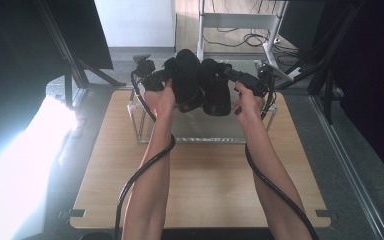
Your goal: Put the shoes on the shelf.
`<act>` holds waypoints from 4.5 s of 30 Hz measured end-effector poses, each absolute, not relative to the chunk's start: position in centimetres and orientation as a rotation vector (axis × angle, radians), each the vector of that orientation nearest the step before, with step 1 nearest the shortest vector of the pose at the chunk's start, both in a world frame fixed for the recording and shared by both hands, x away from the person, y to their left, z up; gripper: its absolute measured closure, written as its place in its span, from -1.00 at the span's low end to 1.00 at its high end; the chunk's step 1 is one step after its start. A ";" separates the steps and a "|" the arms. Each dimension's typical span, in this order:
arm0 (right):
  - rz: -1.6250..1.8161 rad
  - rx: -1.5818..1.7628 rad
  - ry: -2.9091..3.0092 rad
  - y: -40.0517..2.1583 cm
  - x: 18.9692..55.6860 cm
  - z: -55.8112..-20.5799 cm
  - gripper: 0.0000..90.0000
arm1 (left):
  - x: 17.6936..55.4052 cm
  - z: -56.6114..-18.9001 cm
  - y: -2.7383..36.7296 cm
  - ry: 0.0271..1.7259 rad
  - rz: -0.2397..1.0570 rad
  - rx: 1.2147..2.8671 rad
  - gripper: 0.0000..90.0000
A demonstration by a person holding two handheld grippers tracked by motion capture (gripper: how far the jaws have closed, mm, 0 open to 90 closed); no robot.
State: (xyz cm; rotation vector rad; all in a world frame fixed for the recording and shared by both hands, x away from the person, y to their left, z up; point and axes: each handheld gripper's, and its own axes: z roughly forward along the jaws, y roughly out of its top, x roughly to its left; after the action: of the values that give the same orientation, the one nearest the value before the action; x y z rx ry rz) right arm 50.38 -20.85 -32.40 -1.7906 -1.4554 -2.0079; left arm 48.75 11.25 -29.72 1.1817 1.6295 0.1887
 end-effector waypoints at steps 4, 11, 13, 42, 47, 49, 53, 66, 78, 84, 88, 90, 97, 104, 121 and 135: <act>-2.013 -1.766 -1.427 -21.2 50.4 -32.8 0.32 | 48.4 -28.8 11.4 1.621 0.249 1.184 0.96; -2.024 -1.746 -1.431 -21.2 50.3 -32.9 0.25 | 48.5 -29.3 11.3 1.627 0.224 1.153 0.96; -2.028 -1.742 -1.431 -21.3 50.3 -33.0 0.21 | 48.6 -29.5 11.2 1.621 0.188 1.144 0.96; -2.038 -1.679 -1.427 -23.5 47.1 -34.4 0.55 | 44.7 -32.7 16.0 1.465 0.124 1.177 0.40; -1.996 -1.728 -1.542 -23.3 45.6 -35.7 0.83 | 44.4 -34.7 15.1 1.480 0.082 1.235 0.71; -2.002 -1.716 -1.550 -23.0 45.4 -36.1 0.89 | 44.5 -34.8 14.7 1.489 0.098 1.256 0.82; -1.998 -1.693 -1.545 -22.2 45.5 -36.1 0.93 | 44.8 -34.7 13.4 1.506 0.129 1.292 0.91; -2.015 -1.683 -1.503 -22.1 45.9 -36.5 0.85 | 45.5 -34.5 13.3 1.514 0.182 1.365 0.91; -1.997 -1.638 -1.530 -23.8 45.2 -37.5 0.25 | 43.7 -34.2 14.5 1.391 0.294 1.399 -0.18; -2.069 -1.552 -1.546 -25.1 43.9 -37.1 -0.03 | 42.0 -34.3 15.0 1.332 0.329 1.396 -0.46; -2.122 -1.491 -1.585 -25.9 42.8 -36.9 -0.16 | 40.7 -34.8 15.6 1.295 0.323 1.388 -0.56; -2.145 -1.460 -1.610 -26.3 42.2 -37.0 -0.21 | 39.9 -35.1 15.9 1.279 0.329 1.390 -0.65; -2.162 -1.374 -1.701 -27.0 40.4 -37.9 -0.35 | 37.5 -36.3 16.9 1.254 0.318 1.393 -0.70; -2.126 -1.351 -1.825 -27.6 39.0 -38.7 -0.42 | 35.7 -36.7 17.8 1.235 0.355 1.454 -0.81; -1.992 -1.416 -2.037 -30.0 35.1 -42.6 -0.50 | 30.9 -41.3 20.1 1.244 0.391 1.570 -1.00; -1.743 -1.529 -2.317 -30.6 31.6 -47.1 -0.71 | 27.5 -47.1 20.4 1.296 0.429 1.664 -1.00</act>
State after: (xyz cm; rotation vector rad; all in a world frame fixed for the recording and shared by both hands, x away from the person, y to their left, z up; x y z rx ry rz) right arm 31.61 -30.64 -47.12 -1.5290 -2.3167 -1.7433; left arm 27.48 20.38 -47.12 1.6639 1.2965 0.4288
